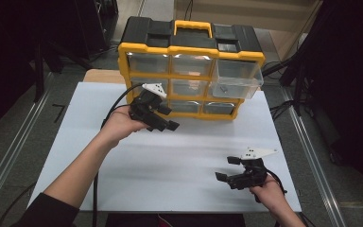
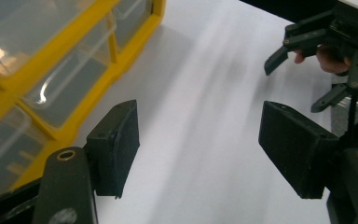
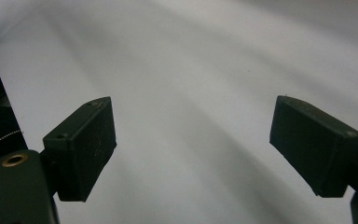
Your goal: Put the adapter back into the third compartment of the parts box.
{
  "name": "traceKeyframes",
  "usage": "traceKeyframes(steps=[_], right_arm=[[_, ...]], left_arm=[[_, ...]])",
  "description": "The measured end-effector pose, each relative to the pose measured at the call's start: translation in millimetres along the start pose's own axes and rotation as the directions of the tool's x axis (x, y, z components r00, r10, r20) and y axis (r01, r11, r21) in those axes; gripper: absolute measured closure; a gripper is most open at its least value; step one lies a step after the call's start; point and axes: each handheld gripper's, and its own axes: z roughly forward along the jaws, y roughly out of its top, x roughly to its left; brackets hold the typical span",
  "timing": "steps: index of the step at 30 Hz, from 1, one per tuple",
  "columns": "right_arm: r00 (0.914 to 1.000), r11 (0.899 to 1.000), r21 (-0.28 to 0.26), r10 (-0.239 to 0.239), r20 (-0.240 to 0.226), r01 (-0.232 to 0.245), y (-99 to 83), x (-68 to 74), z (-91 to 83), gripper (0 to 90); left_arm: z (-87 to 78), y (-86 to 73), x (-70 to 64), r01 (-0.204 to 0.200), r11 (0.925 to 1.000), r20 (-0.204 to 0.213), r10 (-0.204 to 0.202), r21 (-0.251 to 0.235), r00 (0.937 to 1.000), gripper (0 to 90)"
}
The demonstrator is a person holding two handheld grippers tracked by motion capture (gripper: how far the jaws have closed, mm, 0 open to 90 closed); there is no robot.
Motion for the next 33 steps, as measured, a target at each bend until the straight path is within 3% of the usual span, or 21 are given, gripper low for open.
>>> traceKeyframes(steps=[9,15,19,22,27,33], right_arm=[[1.0000,1.000,0.002,0.001,0.002,-0.001,-0.5,-0.3,0.7,12.7],[1.0000,1.000,0.005,0.000,0.003,0.000,-0.7,-0.4,0.8,12.7],[1.0000,1.000,0.006,0.000,0.002,0.000,-0.9,-0.2,0.6,12.7],[1.0000,1.000,0.005,0.001,0.002,-0.001,-0.9,-0.3,0.6,12.7],[1.0000,1.000,0.006,0.000,0.001,0.000,-1.0,0.2,0.1,12.7],[1.0000,1.000,0.008,0.002,0.004,-0.002,-1.1,0.1,0.0,12.7]], left_arm=[[7.1,-28.7,-5.6,0.020,0.9997,-0.030,-0.020,0.014,0.9993,30.2],[11.3,-47.3,-11.3,0.048,0.9988,-0.026,-0.048,0.000,0.9985,30.2],[12.6,-59.5,-17.9,0.039,0.9992,-0.082,-0.039,0.000,0.9959,30.3],[13.3,-70.6,-21.1,0.062,0.9978,-0.043,-0.062,-0.024,0.9971,30.3],[14.2,-93.0,-26.9,0.076,0.9970,-0.045,-0.075,0.015,0.9962,30.2],[4.7,-117.7,-31.6,0.107,0.9940,-0.046,-0.108,-0.022,0.9931,27.6]])
